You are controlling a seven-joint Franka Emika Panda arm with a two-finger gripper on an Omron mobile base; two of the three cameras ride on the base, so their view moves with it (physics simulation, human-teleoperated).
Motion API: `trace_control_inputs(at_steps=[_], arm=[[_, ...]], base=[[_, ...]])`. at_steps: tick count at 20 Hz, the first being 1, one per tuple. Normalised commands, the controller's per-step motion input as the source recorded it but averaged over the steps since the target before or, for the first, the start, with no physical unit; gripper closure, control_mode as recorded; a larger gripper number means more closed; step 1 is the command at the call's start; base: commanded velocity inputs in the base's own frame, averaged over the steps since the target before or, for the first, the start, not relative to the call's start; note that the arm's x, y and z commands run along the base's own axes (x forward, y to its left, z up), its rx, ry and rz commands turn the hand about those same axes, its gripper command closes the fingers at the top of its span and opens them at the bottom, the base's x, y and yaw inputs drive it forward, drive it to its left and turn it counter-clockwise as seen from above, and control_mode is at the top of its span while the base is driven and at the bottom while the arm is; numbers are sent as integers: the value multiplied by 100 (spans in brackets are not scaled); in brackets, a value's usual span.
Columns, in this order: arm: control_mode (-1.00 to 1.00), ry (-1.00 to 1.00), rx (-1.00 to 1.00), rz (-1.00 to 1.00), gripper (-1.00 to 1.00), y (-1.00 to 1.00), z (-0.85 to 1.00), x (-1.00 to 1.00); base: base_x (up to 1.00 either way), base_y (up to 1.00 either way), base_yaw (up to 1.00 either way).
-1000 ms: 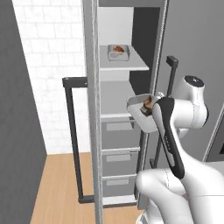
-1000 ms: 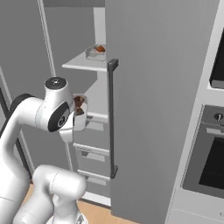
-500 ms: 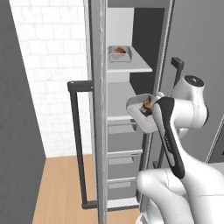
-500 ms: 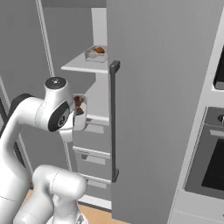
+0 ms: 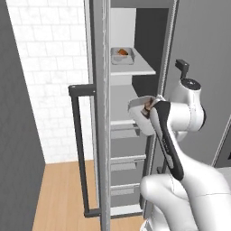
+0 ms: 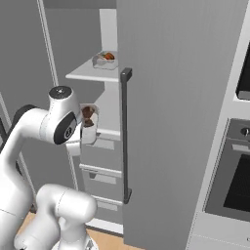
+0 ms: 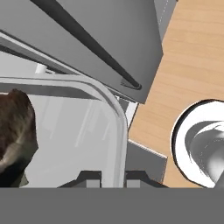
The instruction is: Take the meat container that has the steak and place it on the second highest rack of the freezer. Then take the vegetable container that has the bell pepper and garlic and place it on the highest rack of the freezer.
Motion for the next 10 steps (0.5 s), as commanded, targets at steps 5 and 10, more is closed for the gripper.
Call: trace_control_inputs(at_steps=[5, 10], arm=[[-100, 5, -1, -4, 100, 20, -11, 61], [-100, 2, 1, -7, 100, 2, -2, 50]], base=[[0, 0, 0], [0, 0, 0]])
